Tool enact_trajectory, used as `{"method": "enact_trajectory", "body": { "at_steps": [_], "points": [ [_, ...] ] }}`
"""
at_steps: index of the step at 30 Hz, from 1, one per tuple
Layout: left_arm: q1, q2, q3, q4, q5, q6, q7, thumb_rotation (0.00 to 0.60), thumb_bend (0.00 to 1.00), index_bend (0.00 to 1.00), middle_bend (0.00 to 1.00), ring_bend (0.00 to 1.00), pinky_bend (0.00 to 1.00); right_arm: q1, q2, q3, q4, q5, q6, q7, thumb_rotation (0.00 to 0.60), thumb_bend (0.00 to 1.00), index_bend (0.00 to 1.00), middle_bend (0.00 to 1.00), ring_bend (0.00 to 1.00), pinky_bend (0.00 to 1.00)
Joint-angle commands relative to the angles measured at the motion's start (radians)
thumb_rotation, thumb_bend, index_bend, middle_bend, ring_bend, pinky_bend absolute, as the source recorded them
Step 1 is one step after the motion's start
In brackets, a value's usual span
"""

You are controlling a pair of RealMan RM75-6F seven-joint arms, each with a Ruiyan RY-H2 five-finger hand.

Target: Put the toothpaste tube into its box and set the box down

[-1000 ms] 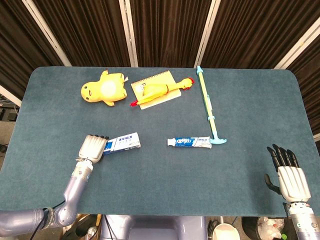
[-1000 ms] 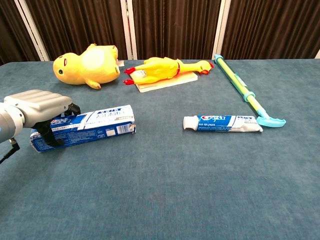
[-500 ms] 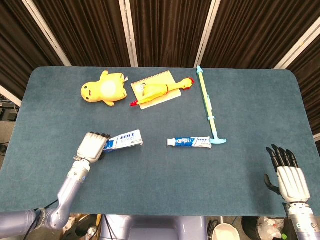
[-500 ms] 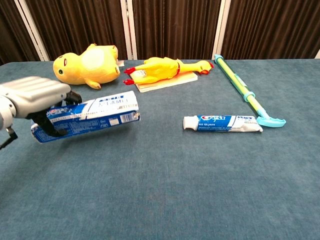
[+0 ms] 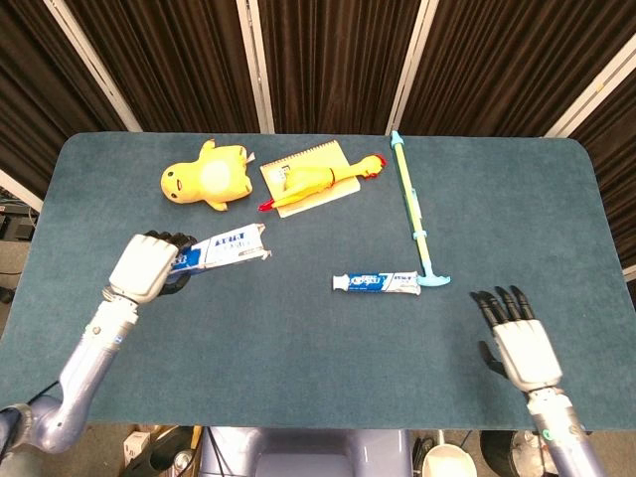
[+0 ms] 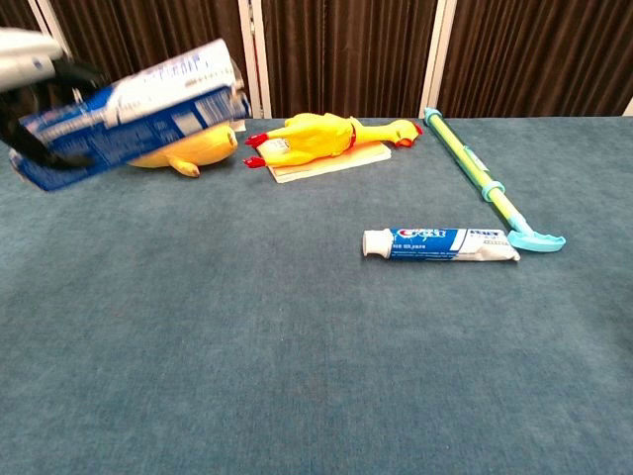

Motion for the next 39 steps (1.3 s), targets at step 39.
{"method": "enact_trajectory", "body": {
  "at_steps": [39],
  "points": [
    [0.082,0.094,0.018,-0.11,0.158,0.049,-0.208,0.6,0.39,0.42,0.51,0.48,0.49,0.413,-0.44,0.159,0.302,0.478,-0.309,-0.523,0.6,0.42,0.23,0.23,0.14,0.04]
  ]
}}
